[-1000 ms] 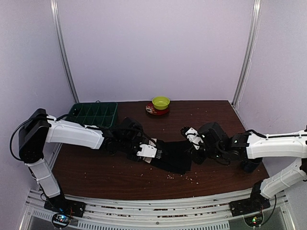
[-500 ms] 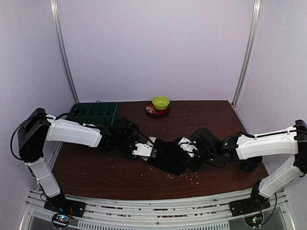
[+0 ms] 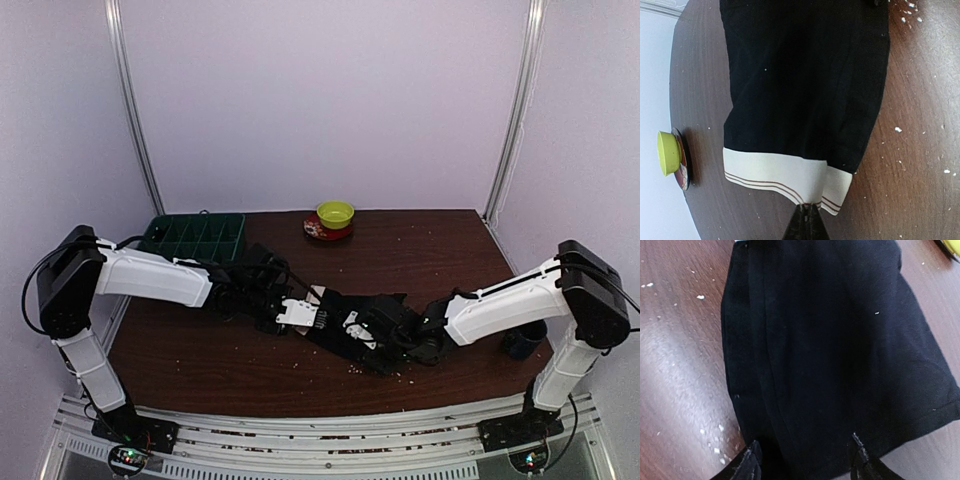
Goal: Roll the underwear
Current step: Adjust the underwear at the center of the board.
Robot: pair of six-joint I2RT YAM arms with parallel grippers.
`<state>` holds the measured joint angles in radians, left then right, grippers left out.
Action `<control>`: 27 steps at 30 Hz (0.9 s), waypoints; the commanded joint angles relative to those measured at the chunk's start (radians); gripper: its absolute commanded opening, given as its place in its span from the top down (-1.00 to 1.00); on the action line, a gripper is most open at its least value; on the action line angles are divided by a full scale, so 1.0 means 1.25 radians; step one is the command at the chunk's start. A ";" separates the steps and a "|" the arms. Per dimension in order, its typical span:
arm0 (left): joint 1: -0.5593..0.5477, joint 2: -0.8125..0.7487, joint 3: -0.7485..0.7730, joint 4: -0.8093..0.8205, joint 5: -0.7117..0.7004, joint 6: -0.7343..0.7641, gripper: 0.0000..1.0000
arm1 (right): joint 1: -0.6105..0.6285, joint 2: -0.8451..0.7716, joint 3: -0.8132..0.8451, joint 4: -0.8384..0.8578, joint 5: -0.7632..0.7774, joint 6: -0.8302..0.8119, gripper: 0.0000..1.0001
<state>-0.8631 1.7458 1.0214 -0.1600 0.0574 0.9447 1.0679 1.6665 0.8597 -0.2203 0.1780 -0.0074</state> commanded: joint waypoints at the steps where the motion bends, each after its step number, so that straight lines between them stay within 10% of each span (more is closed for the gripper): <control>1: 0.008 -0.011 0.024 0.001 0.021 -0.018 1.00 | 0.014 0.049 0.025 0.018 0.074 0.027 -0.14; 27: 0.024 -0.034 0.045 -0.017 0.040 -0.029 1.00 | 0.013 0.036 0.006 -0.040 0.150 0.076 0.34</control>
<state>-0.8413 1.7237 1.0492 -0.1860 0.0921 0.9241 1.0840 1.6821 0.8501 -0.2180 0.3103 0.0574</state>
